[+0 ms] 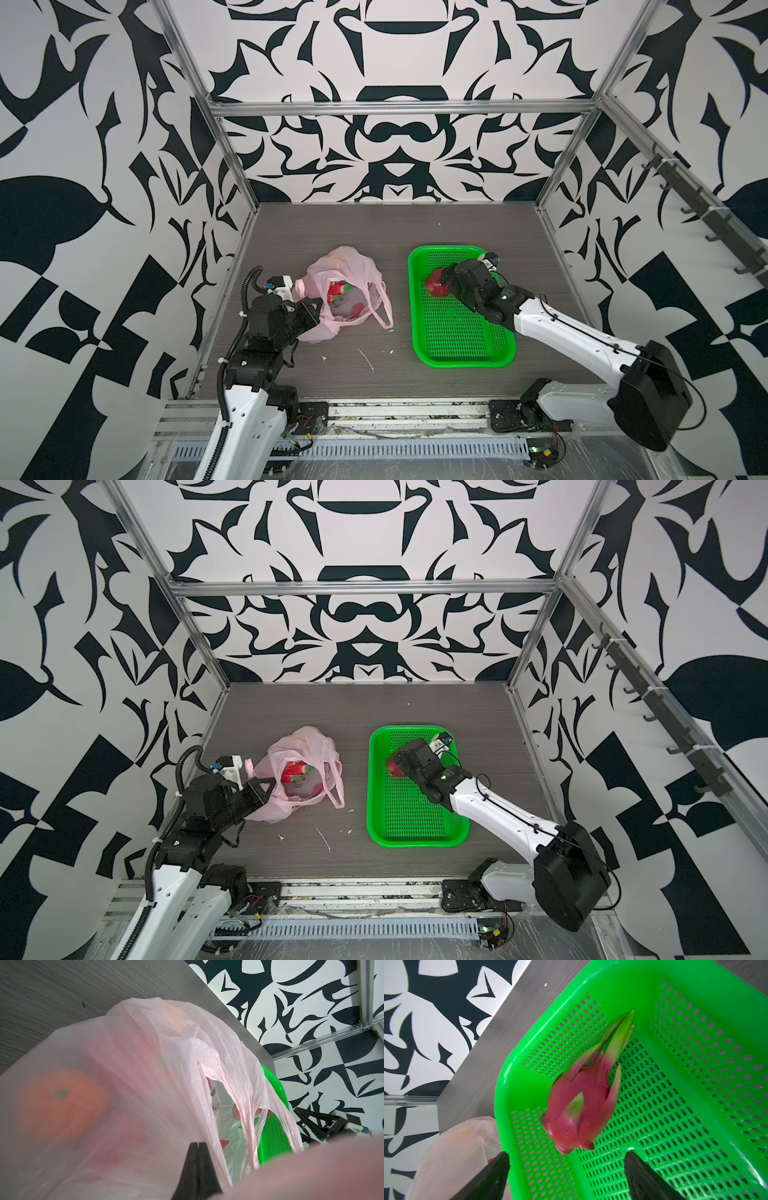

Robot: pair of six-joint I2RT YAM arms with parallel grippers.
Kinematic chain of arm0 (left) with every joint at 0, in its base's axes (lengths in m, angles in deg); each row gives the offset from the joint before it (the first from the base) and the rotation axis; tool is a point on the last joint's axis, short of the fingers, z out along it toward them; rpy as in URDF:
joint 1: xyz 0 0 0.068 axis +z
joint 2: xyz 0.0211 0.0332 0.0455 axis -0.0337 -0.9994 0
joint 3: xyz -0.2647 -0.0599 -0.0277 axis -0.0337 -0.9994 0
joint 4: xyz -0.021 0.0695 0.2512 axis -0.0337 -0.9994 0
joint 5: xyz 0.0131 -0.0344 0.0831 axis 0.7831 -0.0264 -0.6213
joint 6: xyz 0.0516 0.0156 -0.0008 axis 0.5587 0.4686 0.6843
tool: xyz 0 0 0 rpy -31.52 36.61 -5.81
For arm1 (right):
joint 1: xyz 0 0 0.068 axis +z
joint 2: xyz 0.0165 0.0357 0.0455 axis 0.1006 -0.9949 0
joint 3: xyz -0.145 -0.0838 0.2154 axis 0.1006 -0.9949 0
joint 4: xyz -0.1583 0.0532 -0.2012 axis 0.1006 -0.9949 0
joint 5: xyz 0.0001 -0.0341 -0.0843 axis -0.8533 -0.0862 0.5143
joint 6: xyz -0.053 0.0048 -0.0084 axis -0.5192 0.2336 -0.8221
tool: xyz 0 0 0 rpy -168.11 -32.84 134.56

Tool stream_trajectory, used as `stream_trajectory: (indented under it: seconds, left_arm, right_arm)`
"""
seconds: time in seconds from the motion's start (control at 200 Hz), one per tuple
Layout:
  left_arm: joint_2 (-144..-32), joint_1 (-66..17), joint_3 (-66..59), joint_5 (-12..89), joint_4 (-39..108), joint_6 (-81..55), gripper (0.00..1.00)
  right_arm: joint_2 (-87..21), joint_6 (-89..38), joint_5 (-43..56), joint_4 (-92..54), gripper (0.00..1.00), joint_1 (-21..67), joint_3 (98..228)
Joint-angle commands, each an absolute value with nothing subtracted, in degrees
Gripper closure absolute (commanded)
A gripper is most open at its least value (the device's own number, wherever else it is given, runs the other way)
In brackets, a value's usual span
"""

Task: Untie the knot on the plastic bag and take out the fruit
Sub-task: 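Open the right gripper, release the dragon fruit, and swing toward the bag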

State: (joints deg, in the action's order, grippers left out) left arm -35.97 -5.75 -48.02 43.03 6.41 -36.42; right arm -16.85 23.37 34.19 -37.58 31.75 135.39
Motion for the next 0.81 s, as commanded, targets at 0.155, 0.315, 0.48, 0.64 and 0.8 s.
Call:
stream_trajectory:
  seconds: [0.155,0.315,0.48,0.64,0.8]
  left_arm:
    - [-35.92,-5.89,-46.86,44.73,0.40,-35.37,1.00]
    - [-35.58,-5.89,-45.93,42.98,-2.39,-35.03,1.00]
    - [-34.82,-5.89,-46.47,41.93,-4.94,-35.15,1.00]
    - [-33.13,-5.89,-47.52,39.51,-6.94,-36.00,1.00]
    - [-32.33,-5.89,-48.57,38.75,-7.09,-37.26,1.00]
  right_arm:
    - [-21.83,1.25,31.86,-46.31,0.15,42.22,154.09]
    - [-31.20,-8.75,21.67,-45.75,0.16,48.30,166.10]
    - [-39.20,-14.13,14.58,-45.05,0.23,51.89,175.15]
    - [-45.01,-16.40,10.71,-44.93,0.32,53.74,178.73]
    - [-50.71,-16.90,8.85,-44.62,0.41,54.77,178.84]
